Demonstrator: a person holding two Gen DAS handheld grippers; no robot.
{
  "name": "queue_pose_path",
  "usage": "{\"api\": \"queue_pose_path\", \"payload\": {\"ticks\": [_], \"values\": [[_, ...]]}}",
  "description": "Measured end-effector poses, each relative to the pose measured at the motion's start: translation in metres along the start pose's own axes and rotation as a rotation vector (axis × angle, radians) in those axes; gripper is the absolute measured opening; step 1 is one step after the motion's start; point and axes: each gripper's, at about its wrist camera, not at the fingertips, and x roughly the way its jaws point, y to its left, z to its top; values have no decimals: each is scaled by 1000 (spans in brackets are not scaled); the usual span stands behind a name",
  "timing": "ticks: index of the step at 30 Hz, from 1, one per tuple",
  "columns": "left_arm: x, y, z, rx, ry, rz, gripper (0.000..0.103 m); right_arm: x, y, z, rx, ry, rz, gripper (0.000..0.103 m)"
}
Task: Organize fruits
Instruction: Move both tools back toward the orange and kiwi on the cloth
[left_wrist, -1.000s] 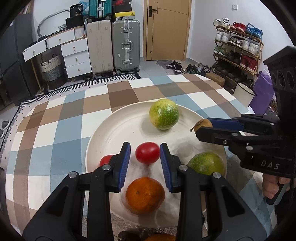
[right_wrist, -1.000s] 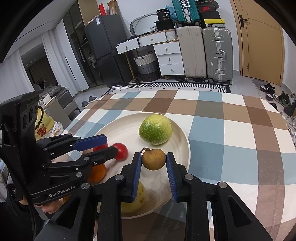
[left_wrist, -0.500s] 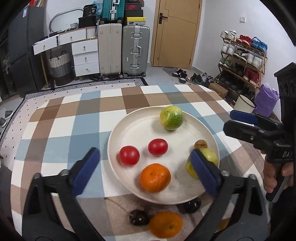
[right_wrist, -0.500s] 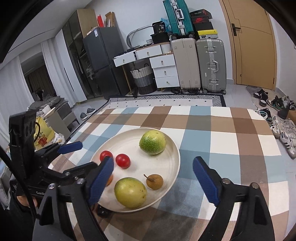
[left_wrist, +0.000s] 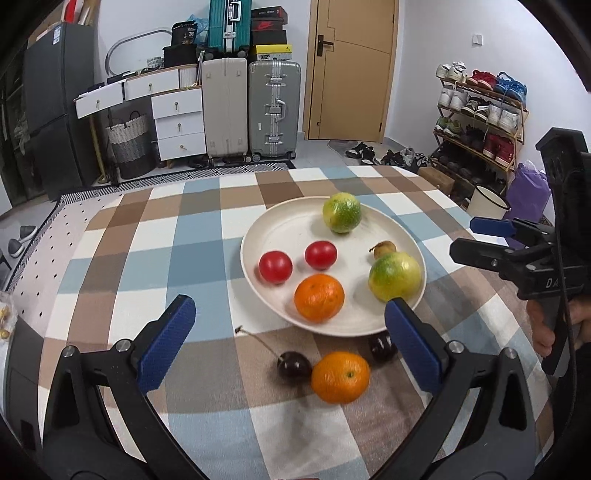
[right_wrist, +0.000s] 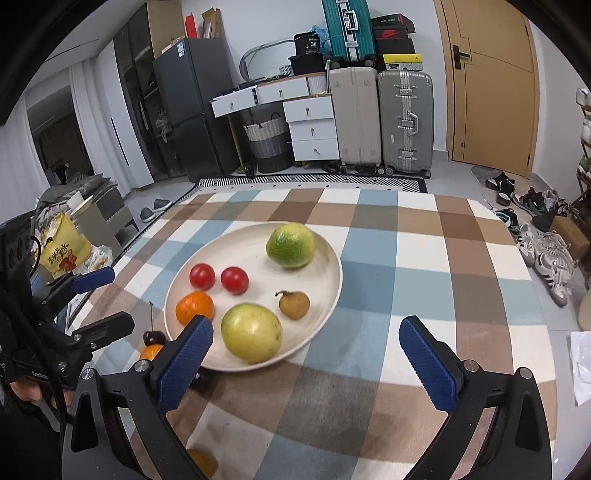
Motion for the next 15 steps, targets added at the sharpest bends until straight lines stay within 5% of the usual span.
{"api": "queue_pose_path", "payload": {"ticks": [15], "values": [[-7,-15,-33,37,60,-10,102,-19,25,-33,-41,57,17,102]]}}
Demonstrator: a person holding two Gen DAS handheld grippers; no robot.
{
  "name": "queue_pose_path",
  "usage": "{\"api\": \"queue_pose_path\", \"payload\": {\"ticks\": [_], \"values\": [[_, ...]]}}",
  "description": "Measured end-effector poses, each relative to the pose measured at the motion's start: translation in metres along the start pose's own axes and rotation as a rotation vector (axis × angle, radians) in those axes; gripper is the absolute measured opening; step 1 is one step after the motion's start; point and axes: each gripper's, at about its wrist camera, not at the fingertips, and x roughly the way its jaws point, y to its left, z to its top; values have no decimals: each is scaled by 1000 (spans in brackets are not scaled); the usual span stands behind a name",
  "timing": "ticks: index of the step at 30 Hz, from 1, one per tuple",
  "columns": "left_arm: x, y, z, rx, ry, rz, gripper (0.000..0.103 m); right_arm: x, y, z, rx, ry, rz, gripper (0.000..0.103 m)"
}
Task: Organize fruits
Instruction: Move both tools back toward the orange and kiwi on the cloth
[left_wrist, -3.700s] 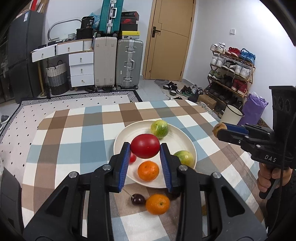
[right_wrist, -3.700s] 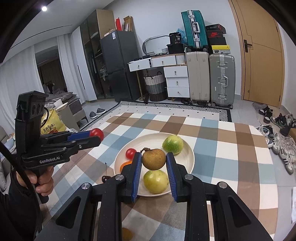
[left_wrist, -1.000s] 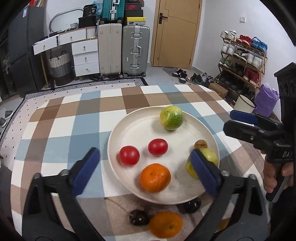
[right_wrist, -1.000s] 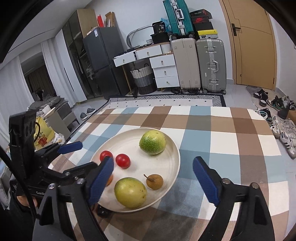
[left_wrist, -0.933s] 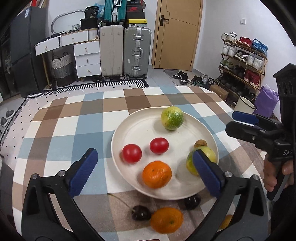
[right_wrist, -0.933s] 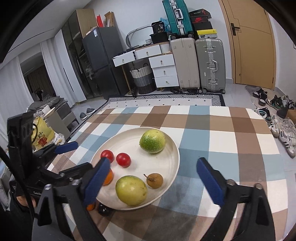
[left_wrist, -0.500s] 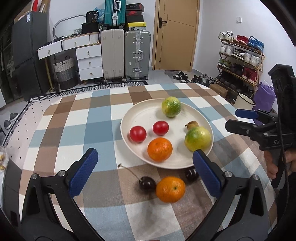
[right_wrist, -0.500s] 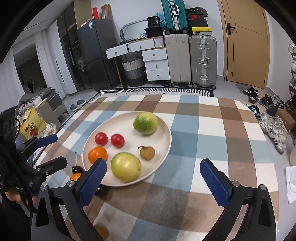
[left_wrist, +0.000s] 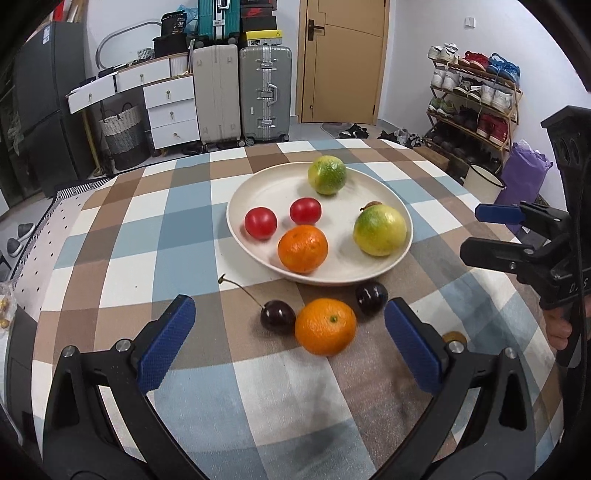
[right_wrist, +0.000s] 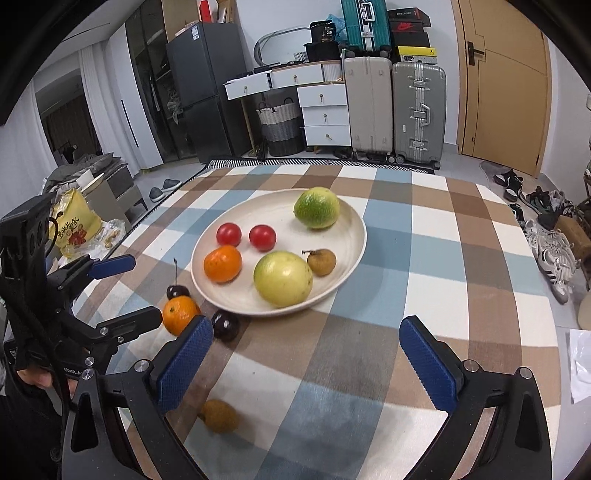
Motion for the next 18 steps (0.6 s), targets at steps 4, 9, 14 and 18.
{"api": "queue_pose_path", "payload": {"ticks": [4,9,14,18], "values": [[-2,-2,-6,0,7,-19,102,0,3,-12,17,34,18,102],[-1,-8,-14,2,30,-63,102,0,10,-30,12,61,30,102],[2,-15,-19,26,41,-75,101,-1,15,-43,5,86,46,102],[7,-16,-21,29,55,-73,98,2,23,-52,-20,118,59,102]]}}
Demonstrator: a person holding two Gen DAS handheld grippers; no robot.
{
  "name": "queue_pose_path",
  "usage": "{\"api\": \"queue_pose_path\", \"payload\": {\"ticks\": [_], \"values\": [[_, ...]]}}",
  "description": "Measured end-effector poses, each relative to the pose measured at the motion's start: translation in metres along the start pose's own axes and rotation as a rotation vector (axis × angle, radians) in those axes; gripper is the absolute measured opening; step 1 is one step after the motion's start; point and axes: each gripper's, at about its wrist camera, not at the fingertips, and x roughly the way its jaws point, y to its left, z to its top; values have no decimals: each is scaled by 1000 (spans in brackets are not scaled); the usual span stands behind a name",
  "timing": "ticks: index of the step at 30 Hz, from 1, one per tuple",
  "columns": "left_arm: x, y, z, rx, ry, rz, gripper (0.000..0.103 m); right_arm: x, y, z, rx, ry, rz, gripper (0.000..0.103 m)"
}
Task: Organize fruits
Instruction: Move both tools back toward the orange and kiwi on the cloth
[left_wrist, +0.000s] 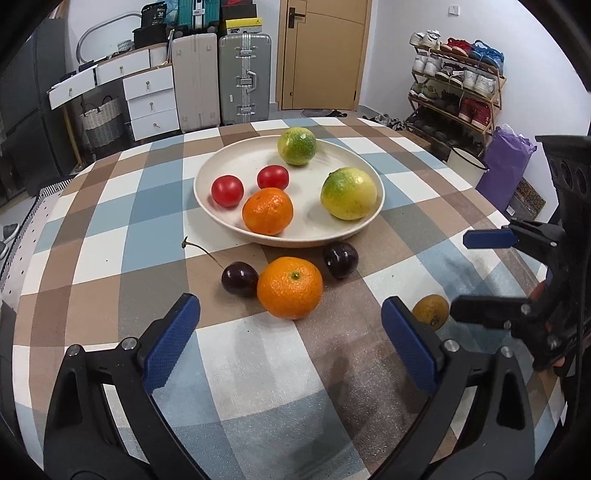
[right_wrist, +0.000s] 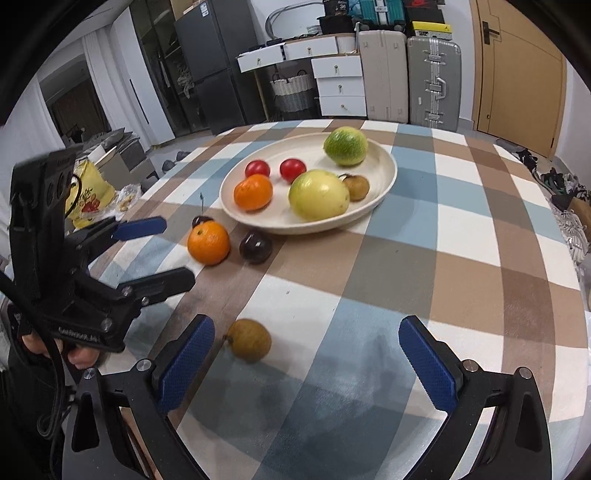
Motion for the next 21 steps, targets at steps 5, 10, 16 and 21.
{"api": "queue_pose_path", "payload": {"ticks": [5,10,16,21], "values": [[3,3,0,-12,3,3,97,9,10,-7,-41,37,8,101],[5,4,-2,-15,9,8,97,16,14,-8,-64,64,12,88],[6,4,-2,-19,10,9,97,20,20,-8,-105,71,-3,82],[7,5,-2,-23,12,8,97,21,26,-7,-152,71,-15,73]]}}
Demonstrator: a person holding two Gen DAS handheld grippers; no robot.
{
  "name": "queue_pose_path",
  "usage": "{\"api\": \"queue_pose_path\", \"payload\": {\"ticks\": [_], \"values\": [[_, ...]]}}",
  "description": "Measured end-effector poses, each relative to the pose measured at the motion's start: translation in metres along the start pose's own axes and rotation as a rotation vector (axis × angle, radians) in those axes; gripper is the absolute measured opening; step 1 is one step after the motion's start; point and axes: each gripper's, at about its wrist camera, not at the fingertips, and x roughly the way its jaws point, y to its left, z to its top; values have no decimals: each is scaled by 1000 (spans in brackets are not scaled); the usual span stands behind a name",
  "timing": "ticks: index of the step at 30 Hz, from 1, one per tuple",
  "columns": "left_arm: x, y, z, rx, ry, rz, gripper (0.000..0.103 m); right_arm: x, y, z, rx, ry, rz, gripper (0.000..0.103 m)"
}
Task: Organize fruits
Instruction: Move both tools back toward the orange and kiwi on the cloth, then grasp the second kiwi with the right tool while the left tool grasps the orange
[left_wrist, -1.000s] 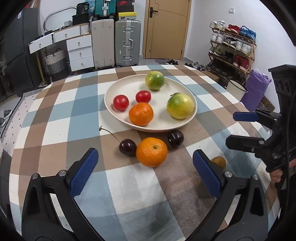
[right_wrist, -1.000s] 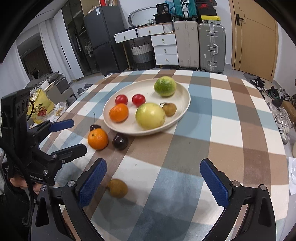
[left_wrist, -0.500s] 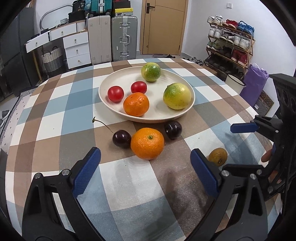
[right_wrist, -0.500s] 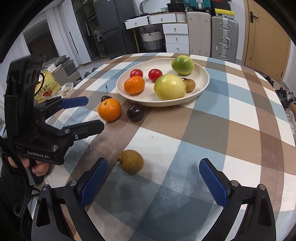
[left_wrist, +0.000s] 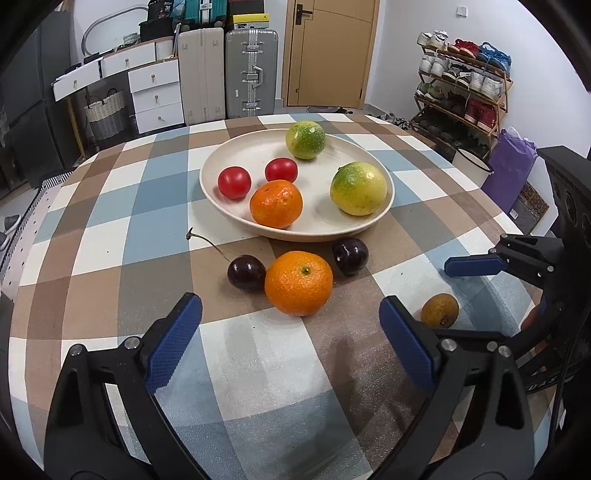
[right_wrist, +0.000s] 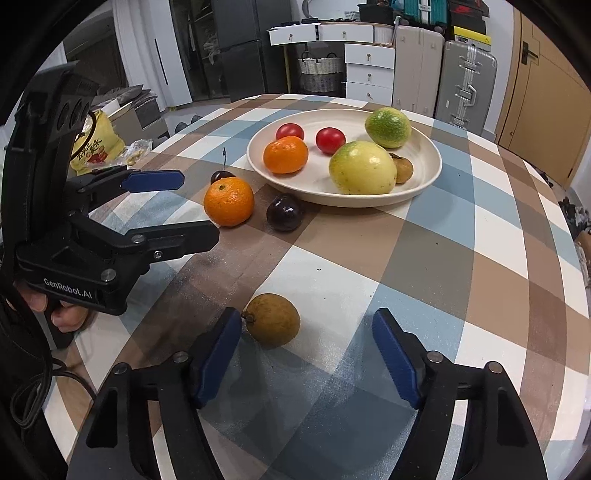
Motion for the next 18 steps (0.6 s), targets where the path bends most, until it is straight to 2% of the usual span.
{"api": "queue_pose_path", "payload": {"ticks": [2,7,12,18], "values": [[0,0,0,1,1,2,97,0,0,1,-1,2,3,72],[0,0,0,-1,2,0,96,-2,-3,2,11,-8,34,47],[1,0,-1,-4,5,0,96,-3,-3,2,2,-11,59,29],[2,0,-1,-4,6,-1,95,-5,-4,4,0,-25,52,28]]}}
